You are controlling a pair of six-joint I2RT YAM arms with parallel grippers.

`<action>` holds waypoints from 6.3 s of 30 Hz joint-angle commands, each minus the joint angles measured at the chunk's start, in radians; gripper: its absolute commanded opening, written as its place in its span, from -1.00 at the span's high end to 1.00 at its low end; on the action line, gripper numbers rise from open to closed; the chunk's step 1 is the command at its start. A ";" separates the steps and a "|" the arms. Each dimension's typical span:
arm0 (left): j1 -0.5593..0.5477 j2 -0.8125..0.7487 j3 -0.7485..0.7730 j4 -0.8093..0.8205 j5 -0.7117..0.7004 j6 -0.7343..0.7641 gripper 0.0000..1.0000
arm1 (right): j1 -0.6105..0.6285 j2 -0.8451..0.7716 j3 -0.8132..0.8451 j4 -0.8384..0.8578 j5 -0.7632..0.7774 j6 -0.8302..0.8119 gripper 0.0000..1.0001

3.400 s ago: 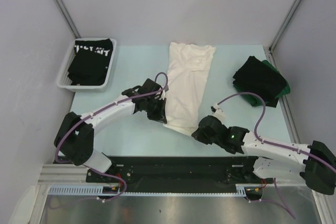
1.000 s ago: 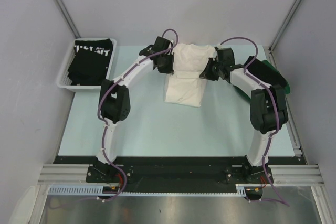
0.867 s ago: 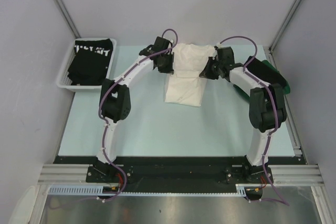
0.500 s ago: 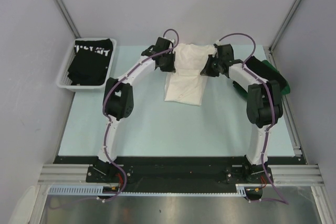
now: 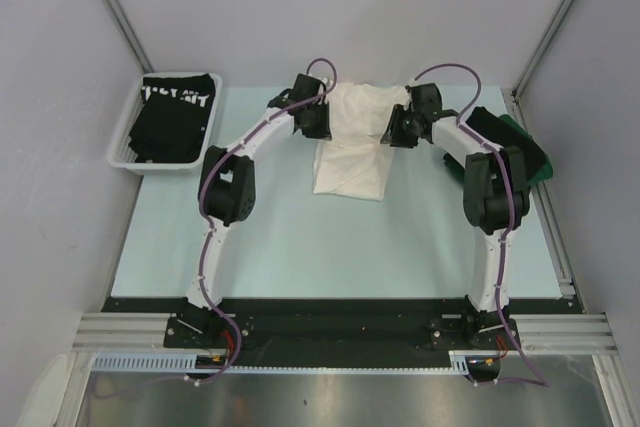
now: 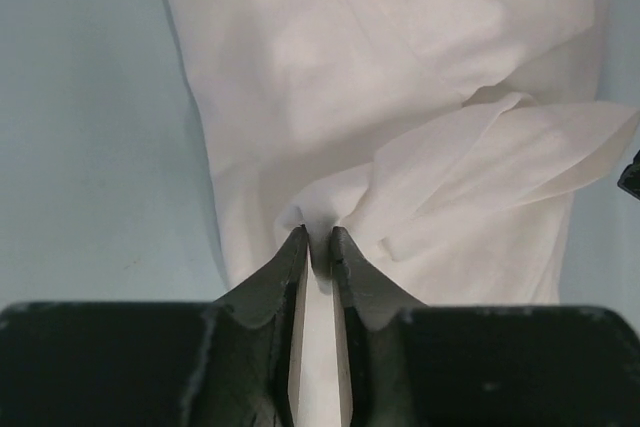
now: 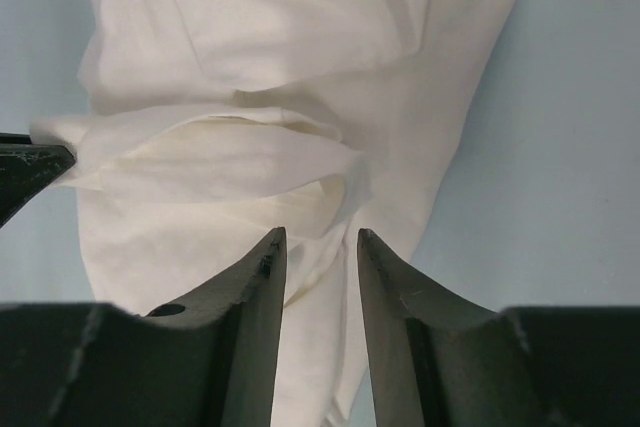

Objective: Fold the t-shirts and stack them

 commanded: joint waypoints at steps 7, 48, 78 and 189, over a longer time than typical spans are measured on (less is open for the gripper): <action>0.016 -0.086 0.011 0.012 -0.033 0.029 0.43 | 0.001 -0.082 0.086 -0.024 0.044 -0.004 0.18; 0.032 -0.613 -0.644 0.035 0.021 -0.009 0.53 | 0.176 0.091 0.127 -0.012 -0.001 -0.004 1.00; 0.032 -0.531 -0.580 0.029 0.052 -0.024 0.54 | 0.156 0.084 0.216 -0.061 -0.065 0.015 1.00; 0.035 -0.542 -0.653 0.006 0.064 0.034 0.56 | 0.074 0.395 0.611 -0.109 -0.057 -0.023 1.00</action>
